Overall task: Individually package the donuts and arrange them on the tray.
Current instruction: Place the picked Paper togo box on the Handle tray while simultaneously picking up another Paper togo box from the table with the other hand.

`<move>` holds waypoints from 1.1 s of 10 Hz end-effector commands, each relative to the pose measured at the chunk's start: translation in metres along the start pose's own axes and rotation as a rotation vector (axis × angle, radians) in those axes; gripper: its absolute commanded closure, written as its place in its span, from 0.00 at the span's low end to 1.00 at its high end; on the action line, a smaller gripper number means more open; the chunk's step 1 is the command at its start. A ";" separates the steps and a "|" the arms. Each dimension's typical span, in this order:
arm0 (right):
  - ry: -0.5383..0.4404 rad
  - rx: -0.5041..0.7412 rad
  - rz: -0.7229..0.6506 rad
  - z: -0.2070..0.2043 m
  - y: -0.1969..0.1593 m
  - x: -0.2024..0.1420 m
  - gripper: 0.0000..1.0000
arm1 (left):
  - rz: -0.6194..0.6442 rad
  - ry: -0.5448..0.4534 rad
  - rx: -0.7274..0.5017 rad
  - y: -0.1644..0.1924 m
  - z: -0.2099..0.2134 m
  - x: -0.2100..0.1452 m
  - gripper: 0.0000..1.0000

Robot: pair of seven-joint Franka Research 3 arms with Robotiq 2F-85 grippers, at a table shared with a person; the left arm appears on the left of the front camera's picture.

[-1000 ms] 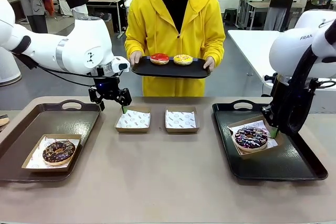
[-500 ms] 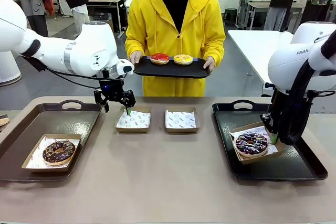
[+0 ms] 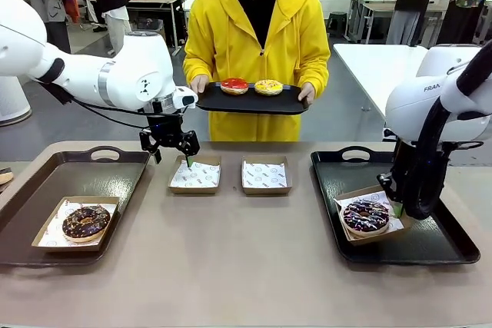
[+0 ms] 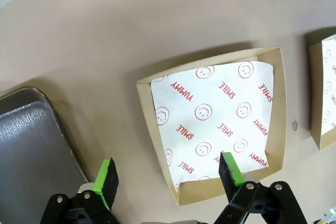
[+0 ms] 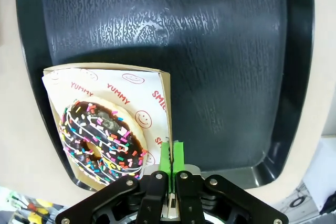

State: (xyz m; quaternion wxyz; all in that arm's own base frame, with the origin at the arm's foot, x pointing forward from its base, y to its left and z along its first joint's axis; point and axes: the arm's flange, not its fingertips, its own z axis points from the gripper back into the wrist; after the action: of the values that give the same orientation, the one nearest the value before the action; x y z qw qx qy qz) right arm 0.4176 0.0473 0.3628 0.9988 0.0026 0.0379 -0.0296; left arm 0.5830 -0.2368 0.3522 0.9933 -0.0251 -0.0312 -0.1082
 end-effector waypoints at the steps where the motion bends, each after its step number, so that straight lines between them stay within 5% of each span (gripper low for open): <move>1: -0.014 -0.030 -0.024 -0.010 0.002 0.001 0.99 | 0.028 0.015 0.033 -0.002 -0.002 0.012 0.00; 11: -0.014 0.000 -0.016 -0.014 -0.001 0.002 0.99 | 0.113 0.036 0.036 0.003 -0.020 0.017 0.00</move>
State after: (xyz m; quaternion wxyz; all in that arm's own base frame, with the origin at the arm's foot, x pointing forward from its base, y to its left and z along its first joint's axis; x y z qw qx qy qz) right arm 0.4196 0.0481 0.3555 0.9985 0.0022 0.0395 -0.0380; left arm 0.5980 -0.2346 0.3323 0.9972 -0.0223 -0.0126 -0.0699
